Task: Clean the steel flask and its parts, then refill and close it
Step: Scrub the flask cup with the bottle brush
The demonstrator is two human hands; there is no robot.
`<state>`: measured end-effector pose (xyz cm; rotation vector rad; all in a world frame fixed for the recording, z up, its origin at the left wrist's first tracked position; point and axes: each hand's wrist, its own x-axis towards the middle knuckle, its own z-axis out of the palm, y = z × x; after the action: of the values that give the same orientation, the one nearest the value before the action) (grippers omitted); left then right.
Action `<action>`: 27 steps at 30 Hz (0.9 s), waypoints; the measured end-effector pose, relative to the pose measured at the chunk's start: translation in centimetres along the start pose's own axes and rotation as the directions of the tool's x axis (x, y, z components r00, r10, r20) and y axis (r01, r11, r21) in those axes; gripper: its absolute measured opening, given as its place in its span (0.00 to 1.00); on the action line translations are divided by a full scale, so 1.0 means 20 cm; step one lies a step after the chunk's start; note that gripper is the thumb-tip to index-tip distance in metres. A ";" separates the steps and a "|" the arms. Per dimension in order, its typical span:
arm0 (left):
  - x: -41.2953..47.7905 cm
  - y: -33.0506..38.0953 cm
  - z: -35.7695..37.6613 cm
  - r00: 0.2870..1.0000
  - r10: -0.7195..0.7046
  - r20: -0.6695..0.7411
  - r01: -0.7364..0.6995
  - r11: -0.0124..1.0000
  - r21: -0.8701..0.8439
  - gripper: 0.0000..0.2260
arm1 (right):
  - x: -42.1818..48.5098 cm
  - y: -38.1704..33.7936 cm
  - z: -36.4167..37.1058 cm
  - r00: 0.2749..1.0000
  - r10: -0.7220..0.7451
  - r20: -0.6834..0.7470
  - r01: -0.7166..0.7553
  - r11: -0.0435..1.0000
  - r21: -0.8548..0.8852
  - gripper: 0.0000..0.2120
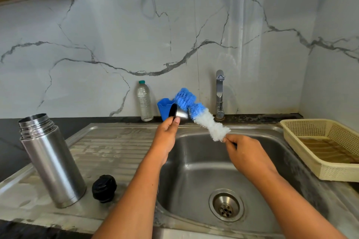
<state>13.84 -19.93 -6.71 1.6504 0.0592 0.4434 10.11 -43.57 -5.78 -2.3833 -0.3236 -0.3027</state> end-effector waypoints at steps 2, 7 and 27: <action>-0.01 0.01 0.01 1.000 -0.008 0.012 0.008 1.000 -0.030 0.07 | 0.01 0.01 0.00 0.998 0.038 0.046 -0.041 0.997 0.065 0.13; 0.02 -0.01 0.01 0.999 -0.040 -0.005 0.038 0.968 -0.247 0.07 | 0.00 -0.02 -0.01 0.960 0.115 0.255 -0.189 0.938 0.289 0.13; 0.08 -0.13 -0.07 0.926 0.122 -0.358 -0.135 0.991 -0.012 0.14 | -0.02 -0.02 -0.07 0.624 0.064 0.779 -0.765 0.253 0.592 0.14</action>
<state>15.36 -17.80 -8.80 1.5255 0.2124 0.8377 9.41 -44.33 -4.61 -1.2022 -0.0068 0.8390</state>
